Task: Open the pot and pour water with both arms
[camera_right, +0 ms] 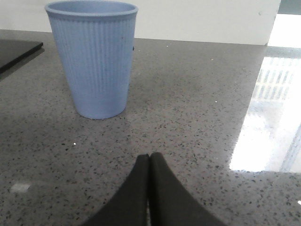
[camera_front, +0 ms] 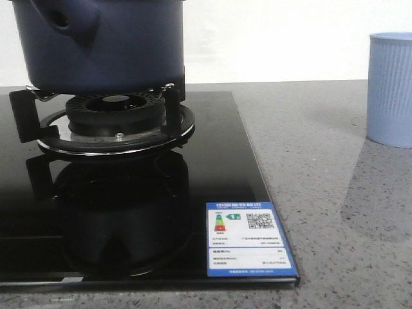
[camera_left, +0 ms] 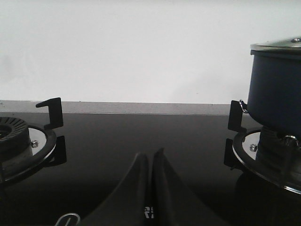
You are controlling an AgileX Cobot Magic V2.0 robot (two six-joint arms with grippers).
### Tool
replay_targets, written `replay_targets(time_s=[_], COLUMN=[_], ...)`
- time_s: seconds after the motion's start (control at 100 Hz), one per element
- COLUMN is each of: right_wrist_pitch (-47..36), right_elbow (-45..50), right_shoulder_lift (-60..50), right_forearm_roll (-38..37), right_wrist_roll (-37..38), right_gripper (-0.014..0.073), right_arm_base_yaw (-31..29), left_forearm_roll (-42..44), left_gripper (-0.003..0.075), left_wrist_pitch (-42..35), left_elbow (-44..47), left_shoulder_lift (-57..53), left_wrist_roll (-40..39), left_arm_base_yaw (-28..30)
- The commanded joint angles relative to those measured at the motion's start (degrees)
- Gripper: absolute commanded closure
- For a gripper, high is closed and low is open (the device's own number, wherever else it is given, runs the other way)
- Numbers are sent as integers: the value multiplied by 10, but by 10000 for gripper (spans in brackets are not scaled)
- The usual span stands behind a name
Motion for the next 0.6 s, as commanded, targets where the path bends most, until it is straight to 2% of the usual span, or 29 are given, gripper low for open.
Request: replay_targets(time_s=[0.0, 0.14, 0.33, 0.44, 0.59], right_wrist_pitch=[-53, -74, -121, -143, -152], right_elbow=[10, 10, 10, 10, 10], right_shoulder_lift=[-10, -10, -10, -10, -10], right_forearm_roll=[-1, 5, 77, 115, 230], right_wrist_roll=[0, 0, 0, 0, 0], right_gripper=[655, 655, 655, 655, 655], right_arm_base_yaw=[0, 0, 0, 0, 0], left_forearm_roll=[-2, -2, -37, -106, -220], left_gripper=[736, 736, 736, 736, 736], left_wrist_pitch=[-45, -45, -45, -45, -45], left_elbow=[8, 8, 8, 8, 8], left_shoulder_lift=[-15, -15, -15, -15, -15], left_wrist_roll=[-3, -3, -3, -3, -3], left_arm_base_yaw=[-6, -6, -6, -6, -6])
